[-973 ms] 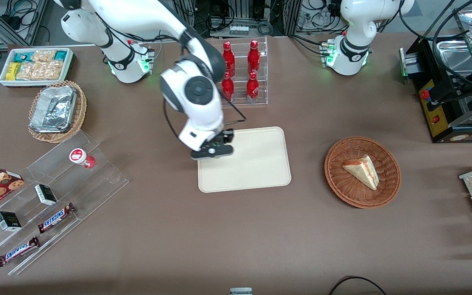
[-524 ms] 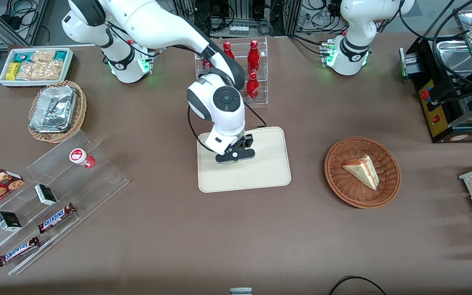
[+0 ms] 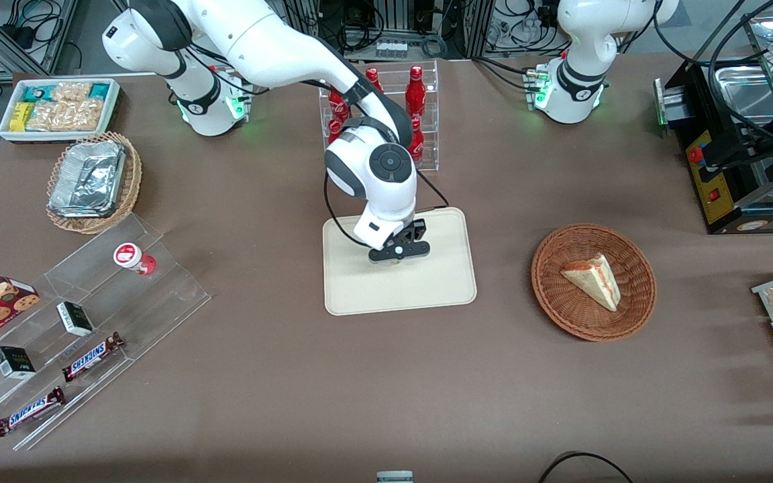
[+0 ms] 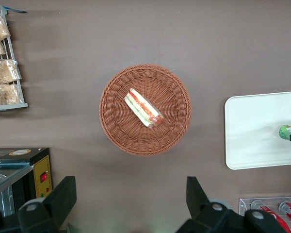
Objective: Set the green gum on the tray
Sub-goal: 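Lower the gum container onto the tray and open the right gripper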
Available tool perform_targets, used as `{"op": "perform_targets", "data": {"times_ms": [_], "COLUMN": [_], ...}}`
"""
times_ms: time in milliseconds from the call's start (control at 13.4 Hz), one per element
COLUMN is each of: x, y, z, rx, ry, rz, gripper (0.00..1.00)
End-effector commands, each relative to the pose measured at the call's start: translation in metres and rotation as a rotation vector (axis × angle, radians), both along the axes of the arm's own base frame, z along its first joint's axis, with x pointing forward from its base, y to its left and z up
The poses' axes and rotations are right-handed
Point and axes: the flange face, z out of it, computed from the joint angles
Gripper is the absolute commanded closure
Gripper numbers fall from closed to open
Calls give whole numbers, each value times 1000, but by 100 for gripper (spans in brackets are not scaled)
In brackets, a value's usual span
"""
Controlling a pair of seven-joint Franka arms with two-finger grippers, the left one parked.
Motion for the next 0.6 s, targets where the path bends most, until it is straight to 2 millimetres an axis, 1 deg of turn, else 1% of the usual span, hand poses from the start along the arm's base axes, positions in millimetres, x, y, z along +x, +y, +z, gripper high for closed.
{"op": "perform_targets", "data": {"times_ms": [0, 224, 449, 524], "x": [3, 1, -1, -1], "y": [7, 11, 11, 11], "z": [-14, -24, -35, -35], "rx": [1, 10, 2, 6], "ry": [-25, -32, -20, -17], "rz": [-5, 0, -1, -7], "gripper": [100, 100, 100, 81]}}
